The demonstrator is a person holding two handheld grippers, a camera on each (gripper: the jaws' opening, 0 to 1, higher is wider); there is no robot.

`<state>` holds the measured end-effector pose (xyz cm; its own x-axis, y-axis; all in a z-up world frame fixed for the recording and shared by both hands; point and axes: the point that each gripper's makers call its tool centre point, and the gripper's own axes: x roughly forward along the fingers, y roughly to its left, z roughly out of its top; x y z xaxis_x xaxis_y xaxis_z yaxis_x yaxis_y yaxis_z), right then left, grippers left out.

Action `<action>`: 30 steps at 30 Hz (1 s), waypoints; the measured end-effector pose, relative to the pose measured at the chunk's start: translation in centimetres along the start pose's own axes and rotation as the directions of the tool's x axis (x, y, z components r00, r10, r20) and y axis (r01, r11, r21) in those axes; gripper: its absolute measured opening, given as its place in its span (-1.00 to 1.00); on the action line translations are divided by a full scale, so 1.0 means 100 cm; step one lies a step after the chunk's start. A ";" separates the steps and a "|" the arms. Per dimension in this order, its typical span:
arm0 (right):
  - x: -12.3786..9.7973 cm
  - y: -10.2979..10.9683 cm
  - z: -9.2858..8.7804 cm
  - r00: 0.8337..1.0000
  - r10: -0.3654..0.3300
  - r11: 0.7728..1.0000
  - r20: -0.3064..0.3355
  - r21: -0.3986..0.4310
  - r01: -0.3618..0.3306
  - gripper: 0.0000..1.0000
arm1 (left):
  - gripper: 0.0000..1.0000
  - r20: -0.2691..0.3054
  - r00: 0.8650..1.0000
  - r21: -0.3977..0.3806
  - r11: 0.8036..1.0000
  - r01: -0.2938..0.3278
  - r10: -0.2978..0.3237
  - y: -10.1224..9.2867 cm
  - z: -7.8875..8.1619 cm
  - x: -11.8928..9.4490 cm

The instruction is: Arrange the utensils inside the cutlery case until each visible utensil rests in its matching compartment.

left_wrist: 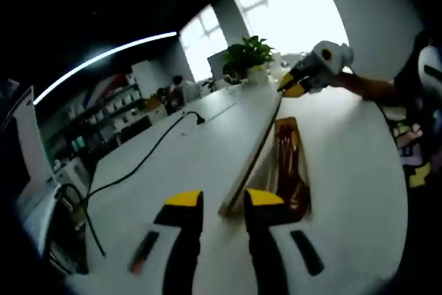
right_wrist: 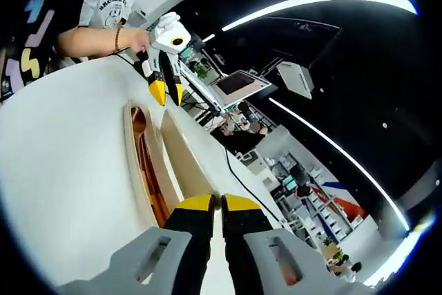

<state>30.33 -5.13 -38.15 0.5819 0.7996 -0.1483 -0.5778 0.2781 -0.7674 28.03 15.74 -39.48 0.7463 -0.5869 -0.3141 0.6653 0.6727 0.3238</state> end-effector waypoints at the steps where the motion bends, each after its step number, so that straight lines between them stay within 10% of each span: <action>1: 0.000 0.000 0.000 1.000 0.001 1.000 0.001 0.006 -0.002 -0.95 | -0.50 -0.018 1.000 0.034 0.999 -0.025 0.026 0.005 0.000 -0.001; 6: 0.006 0.002 -0.001 1.000 0.015 1.000 -0.004 0.021 -0.015 -0.95 | -0.56 -0.199 0.980 0.192 0.981 0.012 0.027 -0.004 -0.023 -0.002; 30: 0.011 -0.003 -0.004 0.999 -0.013 1.000 -0.039 0.016 0.013 -0.94 | -0.88 -0.220 0.971 0.175 0.983 -0.052 0.090 0.003 -0.026 0.016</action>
<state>31.31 -4.56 -38.35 0.6112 0.7745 -0.1630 -0.5793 0.2975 -0.7589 29.34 16.21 -42.19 0.7802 -0.4099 -0.4725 0.6192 0.6132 0.4906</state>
